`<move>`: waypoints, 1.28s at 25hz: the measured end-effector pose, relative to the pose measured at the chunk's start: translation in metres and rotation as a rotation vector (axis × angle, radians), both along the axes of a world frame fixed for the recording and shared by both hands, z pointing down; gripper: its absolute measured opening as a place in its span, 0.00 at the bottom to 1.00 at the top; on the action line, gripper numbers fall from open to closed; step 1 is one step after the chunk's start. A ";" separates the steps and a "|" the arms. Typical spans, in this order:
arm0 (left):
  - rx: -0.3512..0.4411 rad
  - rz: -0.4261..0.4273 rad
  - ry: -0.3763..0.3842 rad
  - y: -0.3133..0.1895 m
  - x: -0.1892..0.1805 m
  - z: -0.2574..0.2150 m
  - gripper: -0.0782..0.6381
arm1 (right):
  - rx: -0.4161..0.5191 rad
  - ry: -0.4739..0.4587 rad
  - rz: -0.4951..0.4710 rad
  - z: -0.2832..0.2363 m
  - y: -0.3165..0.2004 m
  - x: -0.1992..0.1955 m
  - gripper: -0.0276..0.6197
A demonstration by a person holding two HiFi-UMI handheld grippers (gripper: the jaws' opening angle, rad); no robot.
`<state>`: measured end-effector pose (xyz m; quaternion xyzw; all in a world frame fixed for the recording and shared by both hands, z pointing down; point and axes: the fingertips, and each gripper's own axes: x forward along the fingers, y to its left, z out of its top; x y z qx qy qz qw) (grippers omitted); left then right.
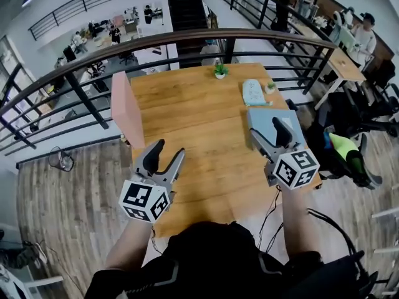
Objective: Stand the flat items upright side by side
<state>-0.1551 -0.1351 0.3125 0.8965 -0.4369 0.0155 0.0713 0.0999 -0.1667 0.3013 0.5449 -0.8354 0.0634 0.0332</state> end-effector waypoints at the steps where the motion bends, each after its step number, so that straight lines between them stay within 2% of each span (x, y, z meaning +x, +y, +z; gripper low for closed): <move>1: -0.004 0.006 -0.007 -0.002 0.011 0.001 0.48 | 0.003 0.012 0.002 0.001 0.000 0.013 0.63; 9: -0.027 0.050 -0.054 -0.016 0.107 0.006 0.48 | -0.020 0.028 0.020 0.012 0.002 0.119 0.63; 13: -0.033 0.084 -0.122 -0.026 0.159 0.018 0.48 | -0.030 0.052 0.038 0.029 0.000 0.179 0.63; 16: -0.057 0.106 -0.163 -0.036 0.198 0.035 0.48 | -0.079 0.064 0.045 0.058 -0.004 0.226 0.63; 24: -0.196 0.141 -0.258 -0.059 0.287 0.120 0.48 | -0.230 0.043 0.047 0.153 -0.016 0.323 0.63; 29: -0.270 0.178 -0.316 -0.071 0.321 0.170 0.48 | -0.305 0.051 0.028 0.204 -0.026 0.352 0.63; 32: -0.323 0.175 -0.369 -0.080 0.332 0.204 0.49 | -0.341 0.090 0.035 0.229 -0.030 0.365 0.63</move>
